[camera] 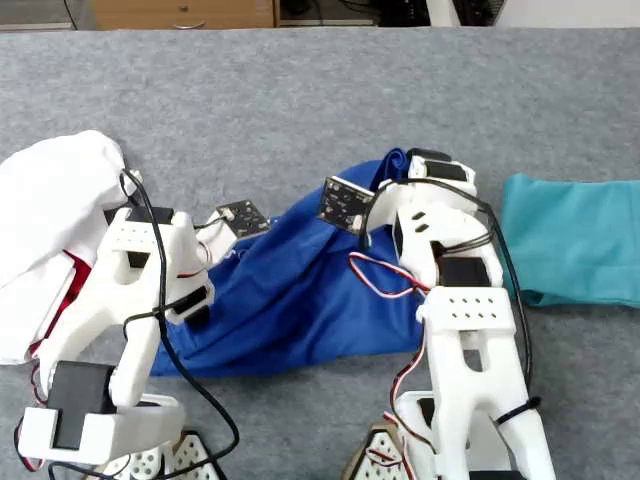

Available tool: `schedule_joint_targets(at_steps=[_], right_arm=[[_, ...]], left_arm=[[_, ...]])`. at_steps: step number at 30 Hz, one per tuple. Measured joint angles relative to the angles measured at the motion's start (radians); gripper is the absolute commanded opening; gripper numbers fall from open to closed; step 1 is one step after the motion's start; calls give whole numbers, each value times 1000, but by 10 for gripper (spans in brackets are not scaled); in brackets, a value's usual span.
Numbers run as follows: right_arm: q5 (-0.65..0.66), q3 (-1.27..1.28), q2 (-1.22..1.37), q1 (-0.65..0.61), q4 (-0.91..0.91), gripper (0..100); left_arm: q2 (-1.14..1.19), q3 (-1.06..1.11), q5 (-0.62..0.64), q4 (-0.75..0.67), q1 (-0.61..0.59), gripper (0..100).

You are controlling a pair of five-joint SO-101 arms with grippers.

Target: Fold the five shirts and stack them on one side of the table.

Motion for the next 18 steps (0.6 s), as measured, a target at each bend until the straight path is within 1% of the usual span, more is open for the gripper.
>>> schedule_joint_targets(at_steps=[6,8,13,18], right_arm=[[0,0,0,0,0,2],[0,0,0,0,0,2],[0,0,0,11,0,2],[0,0,0,29,0,2]], left_arm=[[126,-43,0,9,-2,71],[163,-81,0,35,-3,19],[190,-167,0,60,-20,18],[190,-250,0,63,-72,18]])
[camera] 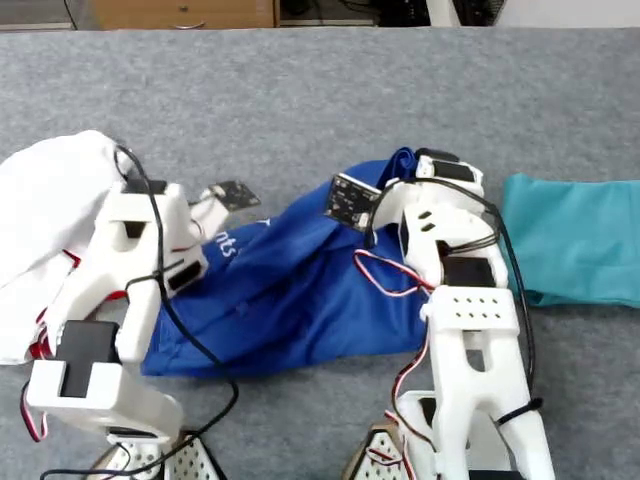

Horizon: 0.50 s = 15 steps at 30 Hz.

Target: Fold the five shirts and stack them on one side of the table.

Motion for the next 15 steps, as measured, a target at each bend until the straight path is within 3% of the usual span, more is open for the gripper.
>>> schedule_joint_targets(at_steps=[7,12,15], right_arm=[[0,0,0,2,0,2],[0,0,0,2,0,2],[0,0,0,2,0,2]], left_arm=[[31,-48,0,-3,-25,25],[86,-51,0,-3,-29,145],[84,-51,3,-3,-38,147]])
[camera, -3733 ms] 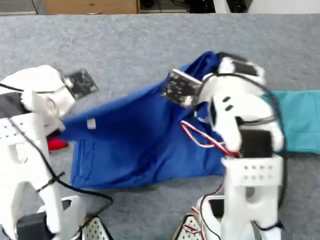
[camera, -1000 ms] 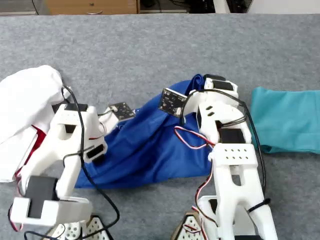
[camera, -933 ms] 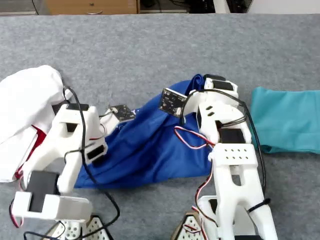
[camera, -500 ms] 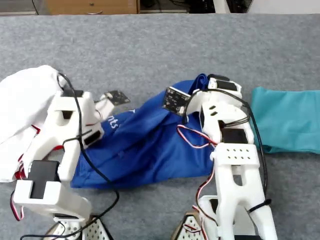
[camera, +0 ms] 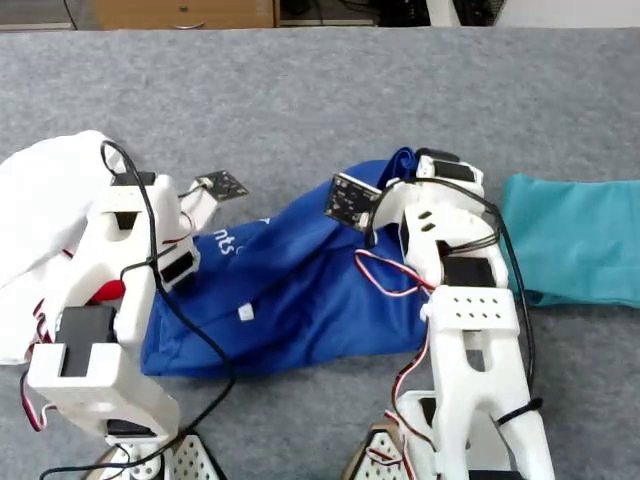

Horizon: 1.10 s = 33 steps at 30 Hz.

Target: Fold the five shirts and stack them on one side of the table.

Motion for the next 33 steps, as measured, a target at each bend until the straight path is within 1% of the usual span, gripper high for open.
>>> schedule_joint_targets(at_steps=[5,9,12,16,20,22,27,33], right_arm=[[0,0,0,0,0,2],[0,0,0,0,0,2],[0,0,0,0,0,2],[0,0,0,0,0,2],[0,0,0,0,0,2],[0,0,0,0,0,2],[0,0,0,0,0,2],[0,0,0,0,0,2]], left_arm=[[-61,-26,15,6,-6,150],[-163,-29,15,91,-5,146],[-239,-28,15,173,26,146],[-333,41,15,232,66,146],[-402,175,15,236,101,146],[-413,244,15,210,112,146],[-417,364,15,61,112,148],[-361,384,15,-55,112,149]])
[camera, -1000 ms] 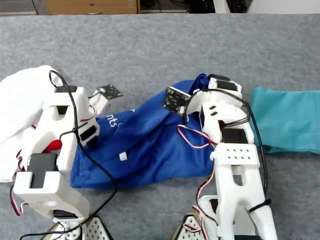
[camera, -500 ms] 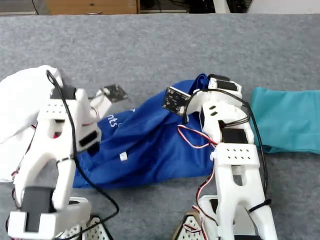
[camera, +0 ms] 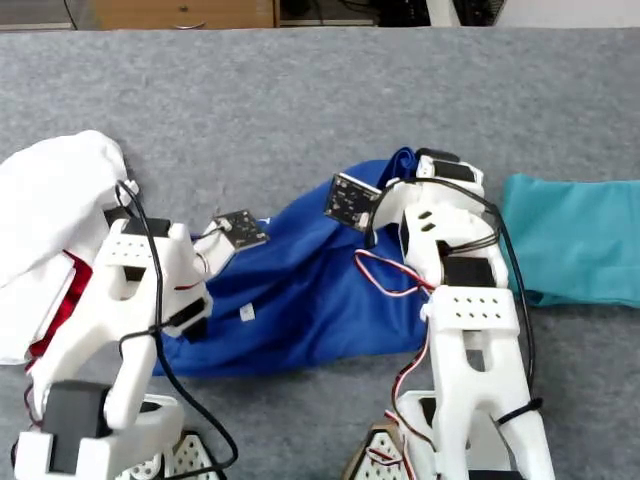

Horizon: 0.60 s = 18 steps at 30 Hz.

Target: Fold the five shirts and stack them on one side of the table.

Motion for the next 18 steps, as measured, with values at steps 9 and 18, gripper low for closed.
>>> schedule_joint_targets(at_steps=[9,18], right_arm=[[0,0,0,0,0,2],[0,0,0,0,0,2]], left_arm=[[186,-71,0,-51,-28,149],[261,-163,0,-46,-57,146]])
